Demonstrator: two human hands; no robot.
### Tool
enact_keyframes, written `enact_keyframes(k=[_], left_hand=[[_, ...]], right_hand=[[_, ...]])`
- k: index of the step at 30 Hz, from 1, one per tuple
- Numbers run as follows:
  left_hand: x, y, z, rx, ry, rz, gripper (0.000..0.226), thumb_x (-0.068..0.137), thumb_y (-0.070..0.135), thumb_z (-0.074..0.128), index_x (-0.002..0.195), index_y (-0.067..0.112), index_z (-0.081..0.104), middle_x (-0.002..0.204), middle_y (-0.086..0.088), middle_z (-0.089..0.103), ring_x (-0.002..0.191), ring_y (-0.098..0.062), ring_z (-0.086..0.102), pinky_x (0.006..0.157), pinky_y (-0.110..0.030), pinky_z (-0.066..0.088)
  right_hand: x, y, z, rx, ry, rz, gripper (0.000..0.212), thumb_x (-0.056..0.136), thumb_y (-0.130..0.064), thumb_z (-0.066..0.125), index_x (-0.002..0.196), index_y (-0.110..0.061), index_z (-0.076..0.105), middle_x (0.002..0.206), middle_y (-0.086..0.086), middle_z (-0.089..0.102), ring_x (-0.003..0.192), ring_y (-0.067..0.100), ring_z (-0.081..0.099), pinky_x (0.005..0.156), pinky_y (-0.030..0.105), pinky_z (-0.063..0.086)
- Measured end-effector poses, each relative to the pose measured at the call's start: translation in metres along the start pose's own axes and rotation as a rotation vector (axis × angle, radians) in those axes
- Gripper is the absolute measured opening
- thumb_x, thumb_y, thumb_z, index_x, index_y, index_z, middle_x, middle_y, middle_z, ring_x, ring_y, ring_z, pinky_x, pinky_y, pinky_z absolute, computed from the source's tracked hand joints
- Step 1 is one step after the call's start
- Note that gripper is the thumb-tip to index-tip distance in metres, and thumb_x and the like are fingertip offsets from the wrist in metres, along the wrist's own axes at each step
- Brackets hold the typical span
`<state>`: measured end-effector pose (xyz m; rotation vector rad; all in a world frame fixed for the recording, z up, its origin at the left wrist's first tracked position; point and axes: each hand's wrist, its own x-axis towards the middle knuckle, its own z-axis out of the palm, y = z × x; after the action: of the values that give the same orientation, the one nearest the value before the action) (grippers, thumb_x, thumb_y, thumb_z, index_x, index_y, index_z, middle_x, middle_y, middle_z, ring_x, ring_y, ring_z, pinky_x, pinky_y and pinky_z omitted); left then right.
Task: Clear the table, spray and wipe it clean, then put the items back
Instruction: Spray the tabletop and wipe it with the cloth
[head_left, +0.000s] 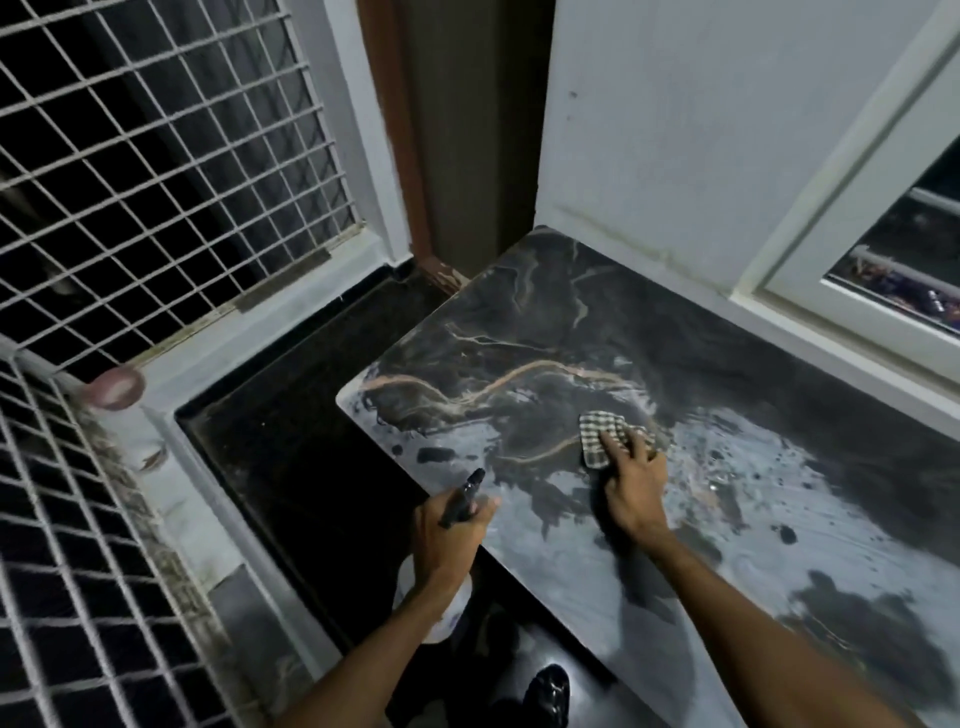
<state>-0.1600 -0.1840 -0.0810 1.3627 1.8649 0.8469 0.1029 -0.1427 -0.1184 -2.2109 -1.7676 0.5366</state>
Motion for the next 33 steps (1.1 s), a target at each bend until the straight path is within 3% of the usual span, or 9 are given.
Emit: enact_keyframes(k=[2, 6, 10, 16, 20, 24, 25, 28, 33], left_hand=[[-0.004, -0.004, 0.003, 0.023, 0.01, 0.015, 0.047, 0.084, 0.029, 0.076, 0.049, 0.019, 0.045, 0.043, 0.0, 0.044, 0.045, -0.021, 0.051, 0.05, -0.028, 0.038], [0.0, -0.013, -0.002, 0.022, -0.002, -0.027, 0.039, 0.086, 0.036, 0.071, 0.053, 0.017, 0.061, 0.048, 0.002, 0.058, 0.047, -0.015, 0.057, 0.051, -0.029, 0.047], [0.009, -0.028, -0.019, 0.038, 0.077, -0.029, 0.054, 0.085, 0.027, 0.078, 0.044, 0.024, 0.043, 0.04, 0.006, 0.044, 0.041, -0.012, 0.048, 0.048, -0.025, 0.037], [0.03, -0.059, -0.044, 0.042, 0.08, -0.146, 0.05, 0.082, 0.038, 0.081, 0.049, 0.024, 0.045, 0.045, 0.005, 0.048, 0.052, -0.018, 0.056, 0.053, -0.028, 0.038], [0.053, -0.076, -0.069, 0.009, 0.167, -0.095, 0.055, 0.086, 0.029, 0.076, 0.047, 0.023, 0.038, 0.042, 0.0, 0.038, 0.042, -0.014, 0.044, 0.051, -0.028, 0.033], [0.086, -0.085, -0.094, 0.0, 0.188, -0.132, 0.05, 0.082, 0.033, 0.082, 0.051, 0.017, 0.045, 0.046, -0.003, 0.048, 0.048, -0.022, 0.053, 0.052, -0.031, 0.037], [0.095, -0.087, -0.1, -0.018, 0.208, -0.141, 0.052, 0.082, 0.033, 0.082, 0.05, 0.017, 0.043, 0.045, -0.001, 0.045, 0.047, -0.021, 0.051, 0.052, -0.033, 0.038], [0.12, -0.098, -0.116, -0.018, 0.279, -0.147, 0.059, 0.084, 0.029, 0.077, 0.045, 0.022, 0.034, 0.043, -0.004, 0.041, 0.047, -0.029, 0.051, 0.053, -0.038, 0.043], [0.156, -0.103, -0.139, -0.05, 0.277, -0.13, 0.046, 0.079, 0.036, 0.084, 0.055, 0.017, 0.05, 0.052, -0.002, 0.057, 0.055, -0.025, 0.058, 0.056, -0.034, 0.045]], right_hand=[[-0.01, -0.025, 0.004, 0.022, -0.001, 0.006, 0.075, 0.069, -0.013, 0.046, 0.144, -0.02, 0.047, 0.155, 0.022, 0.028, 0.12, 0.046, 0.039, 0.105, 0.051, 0.033], [-0.033, -0.055, 0.032, -0.063, -0.153, -0.463, 0.07, 0.081, -0.008, 0.043, 0.147, -0.031, 0.043, 0.159, 0.012, 0.027, 0.107, 0.037, 0.04, 0.089, 0.045, 0.034], [0.024, -0.062, 0.023, 0.019, -0.008, -0.02, 0.072, 0.075, -0.009, 0.044, 0.144, -0.026, 0.048, 0.158, 0.017, 0.028, 0.118, 0.046, 0.04, 0.1, 0.049, 0.034], [0.016, -0.115, 0.054, -0.091, -0.132, -0.444, 0.074, 0.077, -0.009, 0.044, 0.149, -0.029, 0.038, 0.159, 0.011, 0.024, 0.11, 0.035, 0.034, 0.092, 0.046, 0.036], [0.05, -0.16, 0.07, -0.006, -0.048, -0.124, 0.08, 0.073, -0.003, 0.05, 0.148, -0.026, 0.04, 0.158, 0.014, 0.023, 0.113, 0.041, 0.033, 0.098, 0.055, 0.038], [0.029, -0.202, 0.103, -0.051, -0.189, -0.6, 0.077, 0.075, -0.005, 0.045, 0.149, -0.027, 0.04, 0.159, 0.012, 0.025, 0.118, 0.039, 0.035, 0.097, 0.05, 0.037], [0.044, -0.211, 0.105, -0.036, -0.182, -0.587, 0.076, 0.075, -0.005, 0.043, 0.147, -0.028, 0.042, 0.159, 0.012, 0.027, 0.119, 0.039, 0.035, 0.098, 0.049, 0.036], [0.09, -0.252, 0.111, 0.056, -0.056, -0.183, 0.079, 0.071, -0.002, 0.044, 0.146, -0.027, 0.043, 0.158, 0.013, 0.025, 0.12, 0.044, 0.036, 0.105, 0.051, 0.033], [0.093, -0.293, 0.133, -0.103, -0.246, -0.707, 0.077, 0.075, -0.01, 0.041, 0.149, -0.031, 0.039, 0.157, 0.009, 0.031, 0.112, 0.035, 0.038, 0.094, 0.048, 0.039]])
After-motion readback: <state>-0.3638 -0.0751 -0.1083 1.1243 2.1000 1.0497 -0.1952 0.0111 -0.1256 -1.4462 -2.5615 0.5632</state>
